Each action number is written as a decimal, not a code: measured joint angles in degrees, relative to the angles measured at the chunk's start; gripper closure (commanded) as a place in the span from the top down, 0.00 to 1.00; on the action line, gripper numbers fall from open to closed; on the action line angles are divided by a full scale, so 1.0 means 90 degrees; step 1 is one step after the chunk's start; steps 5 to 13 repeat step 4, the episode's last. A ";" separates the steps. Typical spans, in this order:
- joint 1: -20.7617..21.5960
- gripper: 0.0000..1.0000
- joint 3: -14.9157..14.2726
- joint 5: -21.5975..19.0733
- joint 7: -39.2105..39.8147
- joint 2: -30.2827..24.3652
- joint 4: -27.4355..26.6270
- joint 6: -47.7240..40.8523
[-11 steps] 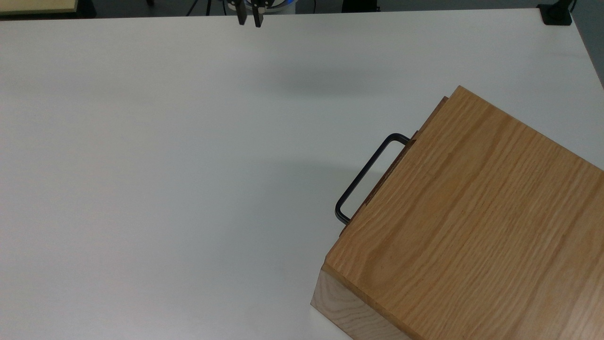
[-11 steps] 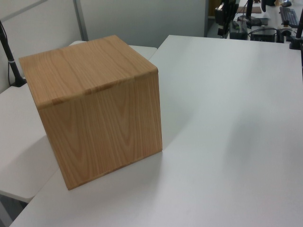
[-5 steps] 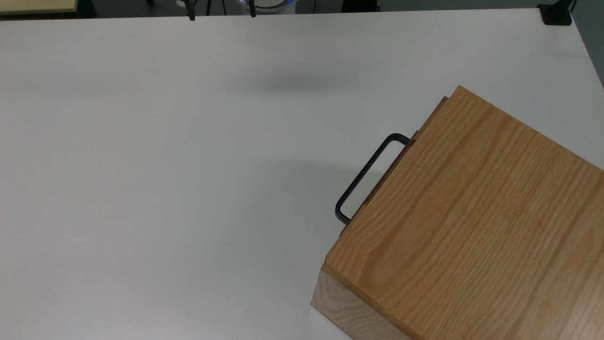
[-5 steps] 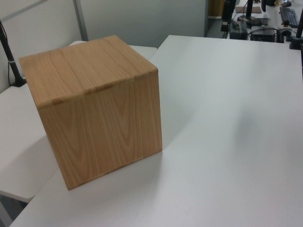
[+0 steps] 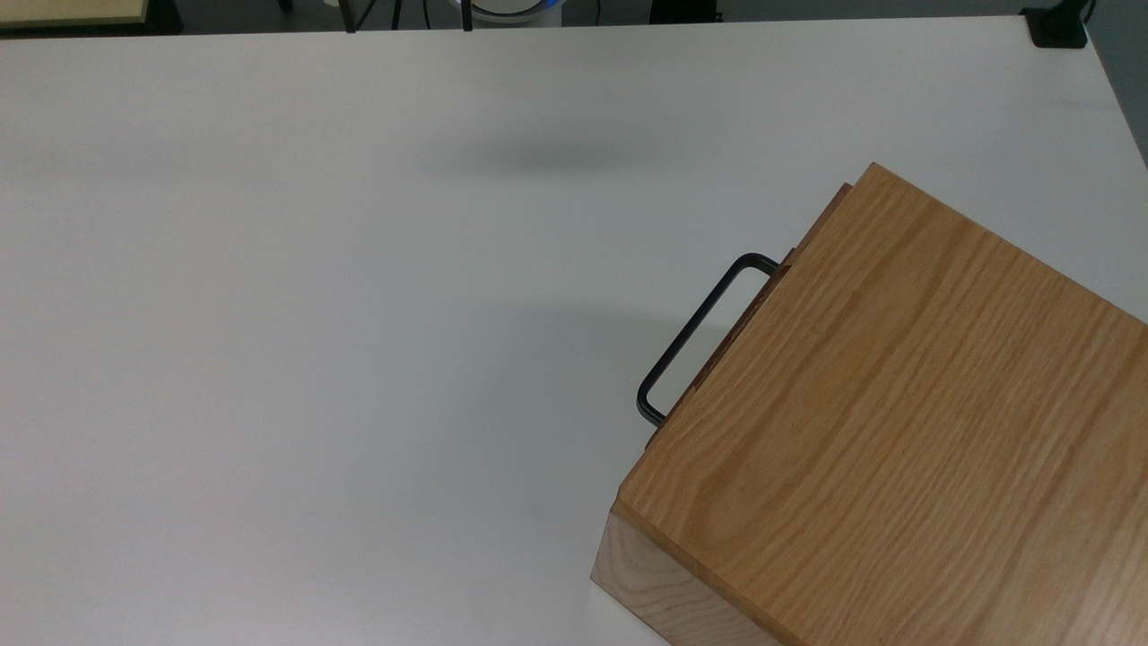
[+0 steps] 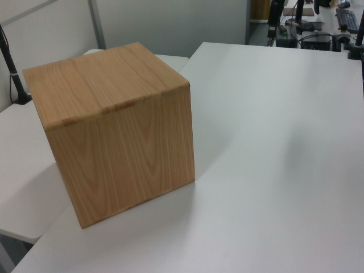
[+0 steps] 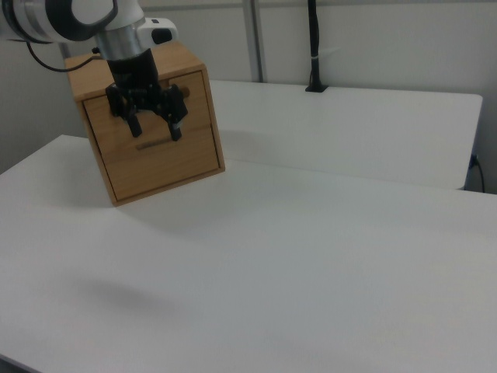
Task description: Close the drawer by sliding it
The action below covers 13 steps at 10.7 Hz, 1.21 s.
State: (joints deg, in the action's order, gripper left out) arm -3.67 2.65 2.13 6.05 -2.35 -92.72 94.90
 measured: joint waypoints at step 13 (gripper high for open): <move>0.0036 1.00 0.0003 0.0000 -0.0609 0.0008 0.0030 -0.0016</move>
